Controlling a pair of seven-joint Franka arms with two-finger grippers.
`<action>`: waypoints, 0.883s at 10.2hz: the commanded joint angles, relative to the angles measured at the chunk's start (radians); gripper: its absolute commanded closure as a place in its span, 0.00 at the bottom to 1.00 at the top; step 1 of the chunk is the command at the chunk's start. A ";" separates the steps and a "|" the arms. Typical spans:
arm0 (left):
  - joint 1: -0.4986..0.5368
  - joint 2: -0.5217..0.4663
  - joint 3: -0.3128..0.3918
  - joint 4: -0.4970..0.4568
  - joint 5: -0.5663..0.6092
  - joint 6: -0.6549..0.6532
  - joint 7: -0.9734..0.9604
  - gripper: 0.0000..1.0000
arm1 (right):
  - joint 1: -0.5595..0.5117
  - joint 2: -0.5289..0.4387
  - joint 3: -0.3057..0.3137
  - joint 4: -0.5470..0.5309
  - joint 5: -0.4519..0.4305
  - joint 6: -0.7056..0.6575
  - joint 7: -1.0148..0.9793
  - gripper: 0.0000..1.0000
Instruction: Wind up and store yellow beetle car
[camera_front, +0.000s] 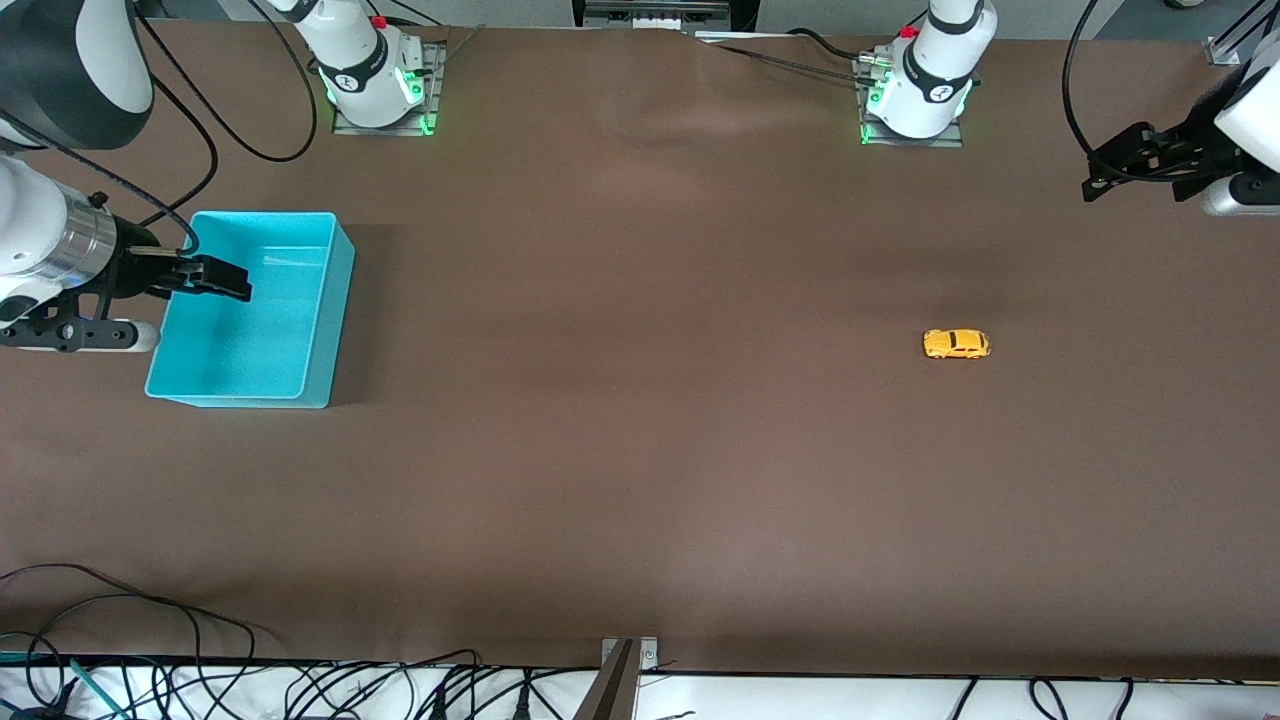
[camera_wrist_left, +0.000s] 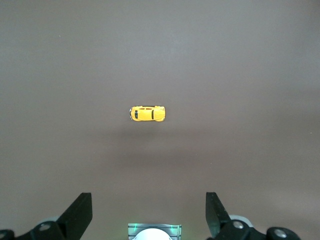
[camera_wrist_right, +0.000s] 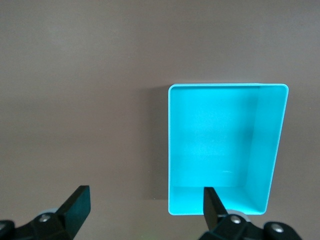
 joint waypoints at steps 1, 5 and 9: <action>0.008 0.011 -0.001 0.031 -0.017 -0.023 -0.008 0.00 | -0.003 0.004 0.004 0.016 0.017 -0.018 0.016 0.00; 0.009 0.011 -0.001 0.032 -0.017 -0.023 -0.005 0.00 | -0.003 0.004 0.004 0.016 0.017 -0.022 0.018 0.00; 0.009 0.024 -0.003 0.034 -0.014 -0.023 0.000 0.00 | -0.003 0.004 0.004 0.016 0.017 -0.022 0.016 0.00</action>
